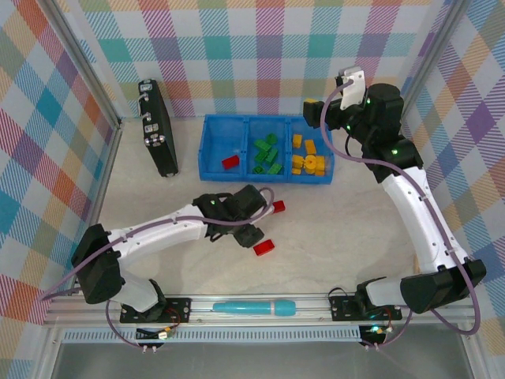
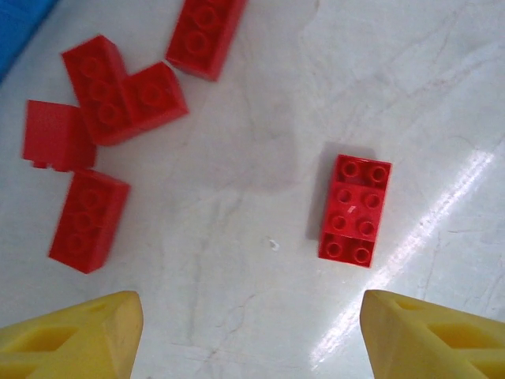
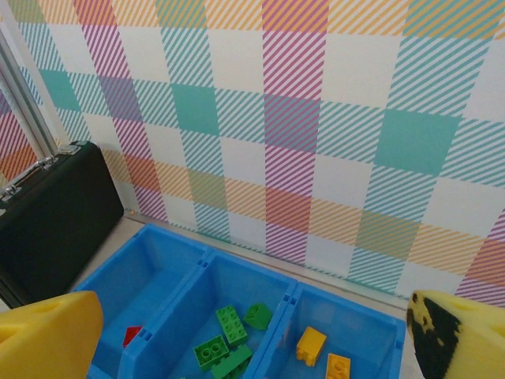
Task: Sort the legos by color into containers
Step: Pick up the lego from the middle-left of the table.
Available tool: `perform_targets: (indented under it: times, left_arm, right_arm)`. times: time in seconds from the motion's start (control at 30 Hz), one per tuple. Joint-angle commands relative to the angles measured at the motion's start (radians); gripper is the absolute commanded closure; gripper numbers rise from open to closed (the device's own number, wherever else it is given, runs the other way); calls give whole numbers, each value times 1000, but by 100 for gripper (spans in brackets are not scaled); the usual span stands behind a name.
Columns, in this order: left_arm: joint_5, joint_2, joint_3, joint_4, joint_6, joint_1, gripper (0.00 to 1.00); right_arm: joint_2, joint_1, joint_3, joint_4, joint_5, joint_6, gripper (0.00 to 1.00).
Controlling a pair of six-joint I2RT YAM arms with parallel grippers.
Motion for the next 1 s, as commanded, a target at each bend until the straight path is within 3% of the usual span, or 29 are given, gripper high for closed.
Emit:
perform_targets:
  times: [0.0, 0.27, 0.73, 0.83, 0.97]
  left_arm:
    - [-30, 49, -32, 95, -18, -54, 27]
    - [-11, 202, -34, 178, -43, -118, 22]
    - [-84, 404, 30, 175, -75, -117, 23]
    - [-36, 436, 40, 172, -88, -109, 32]
    - [7, 449, 37, 153, -125, -95, 61]
  right_arm:
    - [-18, 8, 27, 7, -21, 20, 1]
    - [-33, 9, 16, 16, -8, 13, 1]
    - [-50, 9, 9, 13, 2, 4, 1]
    - [-69, 8, -11, 33, 10, 4, 1]
    - [-68, 8, -11, 33, 24, 0, 1]
